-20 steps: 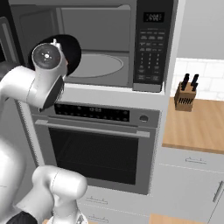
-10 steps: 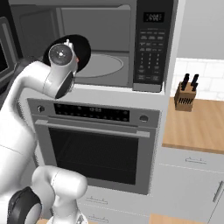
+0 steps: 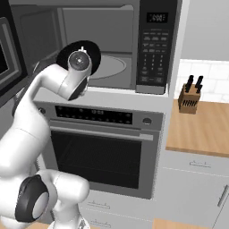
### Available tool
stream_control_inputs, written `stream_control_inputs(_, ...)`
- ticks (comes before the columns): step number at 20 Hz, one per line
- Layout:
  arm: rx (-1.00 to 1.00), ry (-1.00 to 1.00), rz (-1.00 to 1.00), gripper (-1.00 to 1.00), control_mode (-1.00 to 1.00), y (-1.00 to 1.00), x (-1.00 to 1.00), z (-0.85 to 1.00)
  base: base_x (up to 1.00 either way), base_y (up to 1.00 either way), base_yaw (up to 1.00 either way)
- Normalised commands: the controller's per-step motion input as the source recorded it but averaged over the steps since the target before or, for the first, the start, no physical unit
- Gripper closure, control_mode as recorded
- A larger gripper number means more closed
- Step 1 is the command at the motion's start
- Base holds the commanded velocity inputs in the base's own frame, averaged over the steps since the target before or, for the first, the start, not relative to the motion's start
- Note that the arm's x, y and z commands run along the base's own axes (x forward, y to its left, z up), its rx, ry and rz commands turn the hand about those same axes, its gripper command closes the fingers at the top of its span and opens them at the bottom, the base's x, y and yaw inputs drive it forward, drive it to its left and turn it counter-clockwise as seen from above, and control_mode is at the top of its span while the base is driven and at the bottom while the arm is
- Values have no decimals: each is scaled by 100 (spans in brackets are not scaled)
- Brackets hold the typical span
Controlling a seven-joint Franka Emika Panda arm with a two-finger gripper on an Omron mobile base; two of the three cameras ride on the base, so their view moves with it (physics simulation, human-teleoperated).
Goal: Open the microwave, place the bowl with waffle inside the microwave, then close the microwave door and turn it on.
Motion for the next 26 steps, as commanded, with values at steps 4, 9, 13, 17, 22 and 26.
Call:
stream_control_inputs(4,0,0,0,100,-100,0,61,-2,0,0,0)
stream_control_inputs(9,0,0,0,-100,-100,3,68,-8,0,0,0)
stream_control_inputs(13,0,-1,-1,-100,-100,8,38,-5,0,0,0)
stream_control_inputs(17,0,-8,0,-100,-100,1,4,0,0,0,0)
stream_control_inputs(22,0,-6,0,-100,-100,0,-60,24,0,0,0)
stream_control_inputs(26,0,-6,1,-100,-100,0,-98,20,0,0,0)
